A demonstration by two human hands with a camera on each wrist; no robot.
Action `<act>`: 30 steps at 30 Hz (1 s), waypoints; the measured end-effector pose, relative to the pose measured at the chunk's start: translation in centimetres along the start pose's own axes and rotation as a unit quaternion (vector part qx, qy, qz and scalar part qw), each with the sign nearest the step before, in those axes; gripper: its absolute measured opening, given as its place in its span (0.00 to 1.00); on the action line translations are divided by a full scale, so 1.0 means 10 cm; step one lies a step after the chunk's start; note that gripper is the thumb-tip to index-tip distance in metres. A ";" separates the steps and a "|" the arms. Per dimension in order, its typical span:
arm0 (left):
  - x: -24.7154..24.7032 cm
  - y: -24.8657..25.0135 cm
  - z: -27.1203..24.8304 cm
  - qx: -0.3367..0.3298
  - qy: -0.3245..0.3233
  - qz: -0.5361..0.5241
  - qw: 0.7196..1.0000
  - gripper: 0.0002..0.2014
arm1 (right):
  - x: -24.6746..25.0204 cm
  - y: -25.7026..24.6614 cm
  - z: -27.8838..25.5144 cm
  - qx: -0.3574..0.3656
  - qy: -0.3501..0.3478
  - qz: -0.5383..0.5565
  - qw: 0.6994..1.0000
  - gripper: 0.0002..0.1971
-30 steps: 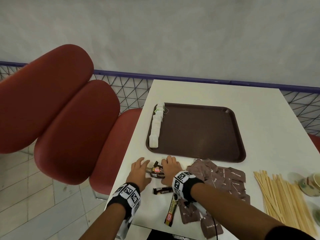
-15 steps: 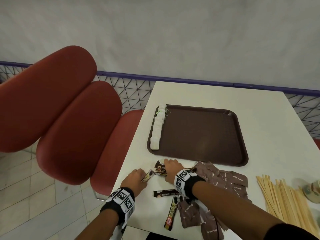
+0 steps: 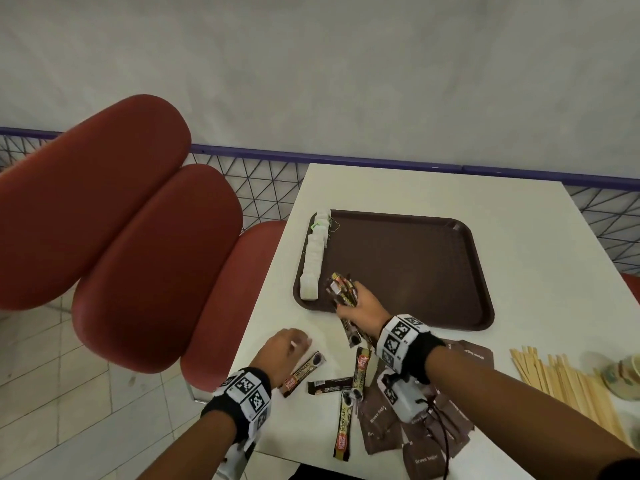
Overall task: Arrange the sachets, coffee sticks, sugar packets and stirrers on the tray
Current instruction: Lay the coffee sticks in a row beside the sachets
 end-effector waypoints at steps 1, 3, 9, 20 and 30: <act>0.04 0.06 0.03 -0.005 0.014 -0.018 1.000 0.17 | 0.06 -0.03 0.00 -0.009 0.019 0.034 0.999 0.14; 0.06 0.17 0.10 -0.009 0.026 -0.056 0.998 0.17 | 0.15 -0.07 0.00 -0.027 0.050 0.092 0.994 0.13; -0.21 0.60 0.08 -0.006 -0.048 -0.177 0.983 0.25 | 0.21 -0.11 -0.02 -0.062 0.085 0.220 0.970 0.14; -0.40 0.86 0.18 0.139 -0.079 -0.421 0.893 0.35 | 0.17 -0.15 -0.12 -0.099 0.076 0.308 0.943 0.09; -0.39 0.71 0.24 0.149 -0.057 -0.406 0.900 0.29 | 0.04 0.01 -0.17 -0.129 0.062 0.304 0.942 0.07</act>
Point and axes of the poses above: each hand's wrist, its own z-axis towards the middle knuckle, its own x-axis out of the back of the hand, y = z × x, the point moved 8 cm from there along z, towards the middle knuckle, and after that the axes turned 11 degrees about y, right-handed, at the moved point
